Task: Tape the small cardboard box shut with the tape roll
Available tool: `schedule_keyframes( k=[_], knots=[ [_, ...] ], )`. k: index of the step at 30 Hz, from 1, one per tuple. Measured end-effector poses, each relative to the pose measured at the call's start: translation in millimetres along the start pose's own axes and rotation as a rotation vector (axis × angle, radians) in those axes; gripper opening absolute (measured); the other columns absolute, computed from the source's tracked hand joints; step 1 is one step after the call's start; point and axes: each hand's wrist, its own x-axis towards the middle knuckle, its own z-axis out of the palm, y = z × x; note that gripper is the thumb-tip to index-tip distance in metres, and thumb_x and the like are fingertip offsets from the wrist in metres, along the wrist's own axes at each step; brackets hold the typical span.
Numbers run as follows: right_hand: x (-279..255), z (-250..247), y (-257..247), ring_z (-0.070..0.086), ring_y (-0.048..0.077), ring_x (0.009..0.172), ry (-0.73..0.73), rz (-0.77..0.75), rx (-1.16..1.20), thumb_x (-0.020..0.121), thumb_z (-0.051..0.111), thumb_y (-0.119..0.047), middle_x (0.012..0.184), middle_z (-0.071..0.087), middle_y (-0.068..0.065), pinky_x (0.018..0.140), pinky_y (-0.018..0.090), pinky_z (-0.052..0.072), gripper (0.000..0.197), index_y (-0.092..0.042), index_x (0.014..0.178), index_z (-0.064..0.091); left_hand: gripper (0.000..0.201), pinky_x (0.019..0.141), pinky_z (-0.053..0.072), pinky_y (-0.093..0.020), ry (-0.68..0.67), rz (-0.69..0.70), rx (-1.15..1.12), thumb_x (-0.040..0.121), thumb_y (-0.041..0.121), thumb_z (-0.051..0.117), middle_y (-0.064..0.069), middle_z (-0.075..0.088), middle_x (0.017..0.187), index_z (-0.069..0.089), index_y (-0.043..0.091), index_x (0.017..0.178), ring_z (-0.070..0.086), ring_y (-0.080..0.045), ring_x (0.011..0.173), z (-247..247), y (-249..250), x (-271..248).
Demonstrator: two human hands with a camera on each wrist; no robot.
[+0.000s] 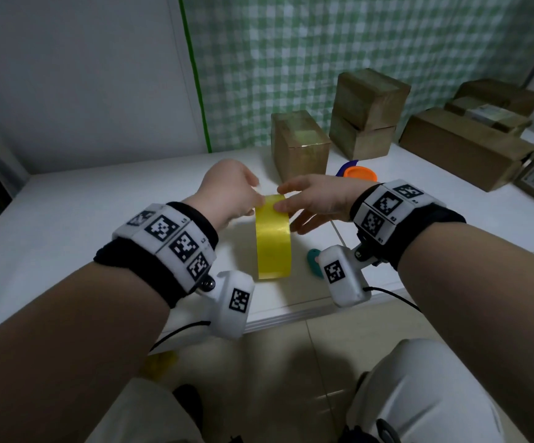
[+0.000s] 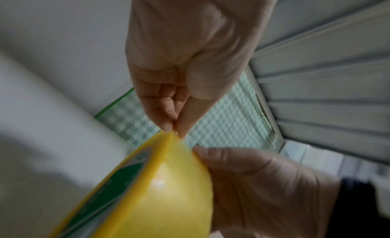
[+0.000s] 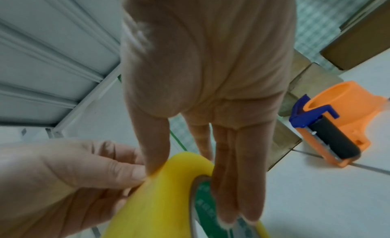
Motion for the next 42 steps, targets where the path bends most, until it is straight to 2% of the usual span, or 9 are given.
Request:
schedule_keyframes(
  k=[3,6,12,17,21,25,31,37,42],
  knots=[
    [-4,2,1,0.062,0.020,0.068,-0.017,-0.003,0.068,0.092,0.058,-0.015,0.083,0.062,0.011,0.075,0.033,0.055,0.062,-0.002,0.144,0.028,0.016,0.057,0.056,-0.024,-0.114,-0.090,-0.051,0.076,-0.007,0.071,-0.008,0.058,0.064,0.062,0.003,0.067,0.057,-0.017,0.053,-10,6,1],
    [-6,5,1,0.061,0.020,0.068,0.003,-0.027,0.077,0.093,0.057,-0.014,0.080,0.061,0.012,0.077,0.035,0.054,0.053,0.005,0.138,0.035,0.021,0.047,0.054,-0.018,-0.177,-0.089,-0.029,0.077,-0.006,0.071,-0.010,0.058,0.064,0.059,0.005,0.063,0.056,-0.016,0.052,-14,6,1],
    [0,8,5,0.063,0.025,0.071,-0.007,-0.039,0.085,0.089,0.063,-0.016,0.102,0.062,0.022,0.074,0.035,0.058,0.058,0.003,0.139,0.038,0.011,0.080,0.055,-0.040,-0.053,0.140,0.408,0.085,0.012,0.063,-0.018,0.069,0.098,0.067,0.002,0.081,0.065,-0.034,0.093,-3,11,-4],
    [6,16,-1,0.064,0.024,0.063,0.047,-0.044,0.022,0.089,0.064,-0.020,0.075,0.063,0.016,0.070,0.035,0.060,0.026,0.003,0.097,0.058,0.007,0.066,0.042,-0.032,0.037,0.276,0.735,0.086,0.011,0.059,-0.009,0.054,0.085,0.063,0.005,0.086,0.059,-0.030,0.087,8,18,-6],
    [11,17,-2,0.064,0.027,0.062,0.092,-0.023,0.020,0.090,0.061,-0.019,0.071,0.062,0.018,0.074,0.038,0.059,0.023,0.003,0.085,0.055,0.013,0.066,0.039,-0.030,0.040,0.295,0.579,0.087,0.013,0.058,-0.009,0.057,0.085,0.055,0.009,0.076,0.057,-0.027,0.084,6,21,-4],
    [11,13,4,0.065,0.026,0.063,0.098,-0.021,0.060,0.091,0.061,-0.022,0.076,0.064,0.019,0.072,0.035,0.059,0.038,0.012,0.109,0.057,0.032,0.058,0.038,-0.027,0.017,0.294,0.269,0.086,0.011,0.062,-0.011,0.059,0.078,0.046,0.017,0.058,0.056,-0.023,0.076,7,18,-7],
    [13,12,16,0.064,0.019,0.069,0.209,-0.127,0.058,0.084,0.068,-0.029,0.095,0.064,0.011,0.071,0.034,0.059,0.057,-0.005,0.132,0.049,0.034,0.083,0.049,-0.048,-0.065,0.187,-0.267,0.088,0.001,0.058,-0.007,0.056,0.071,0.048,0.018,0.061,0.057,-0.027,0.087,7,-1,-2],
    [10,10,18,0.062,0.019,0.081,0.362,-0.356,0.024,0.081,0.072,-0.011,0.088,0.065,0.003,0.069,0.029,0.059,0.016,-0.020,0.073,0.061,0.031,0.084,0.042,-0.041,-0.090,0.180,-0.345,0.089,0.000,0.055,-0.007,0.054,0.074,0.048,0.018,0.064,0.051,-0.026,0.087,5,-6,0],
    [11,7,17,0.061,0.018,0.078,0.345,-0.409,-0.009,0.082,0.069,-0.006,0.074,0.062,-0.003,0.073,0.033,0.059,0.022,-0.022,0.069,0.063,0.030,0.080,0.041,-0.040,-0.100,0.197,-0.344,0.090,0.000,0.053,-0.007,0.055,0.074,0.048,0.018,0.066,0.051,-0.024,0.083,4,-8,0]
  ],
)
